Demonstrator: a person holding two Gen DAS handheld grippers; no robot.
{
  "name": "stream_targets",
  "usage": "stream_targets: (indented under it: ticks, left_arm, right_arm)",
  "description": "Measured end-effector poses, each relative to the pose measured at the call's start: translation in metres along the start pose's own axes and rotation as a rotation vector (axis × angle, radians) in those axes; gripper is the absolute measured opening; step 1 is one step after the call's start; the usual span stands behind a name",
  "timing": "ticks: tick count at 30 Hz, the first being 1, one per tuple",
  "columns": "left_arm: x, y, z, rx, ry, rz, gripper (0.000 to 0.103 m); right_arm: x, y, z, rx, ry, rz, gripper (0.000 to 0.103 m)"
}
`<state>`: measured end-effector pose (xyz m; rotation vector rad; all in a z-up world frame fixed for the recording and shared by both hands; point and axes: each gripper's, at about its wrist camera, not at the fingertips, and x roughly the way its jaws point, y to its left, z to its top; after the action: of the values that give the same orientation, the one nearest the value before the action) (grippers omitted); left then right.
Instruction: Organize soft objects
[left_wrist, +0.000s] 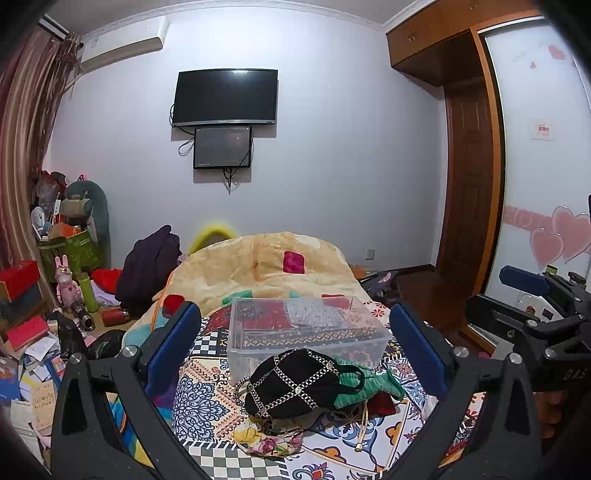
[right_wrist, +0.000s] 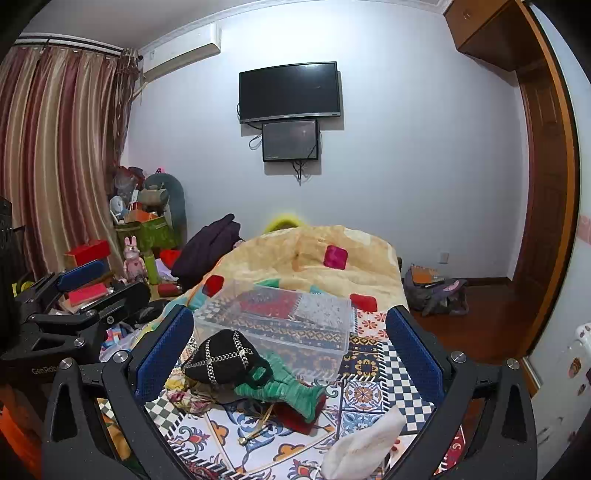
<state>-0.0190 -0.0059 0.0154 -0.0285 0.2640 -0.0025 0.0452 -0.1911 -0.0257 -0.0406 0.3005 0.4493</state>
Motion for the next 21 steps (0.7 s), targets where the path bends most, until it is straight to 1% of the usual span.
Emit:
stream_targets:
  ticks: [21]
  left_arm:
    - [-0.0061,-0.0045,0.0041,0.021,-0.018,-0.002,0.103]
  right_arm:
    - [-0.0053,-0.0013,0.0014,0.009,-0.021,0.002,0.103]
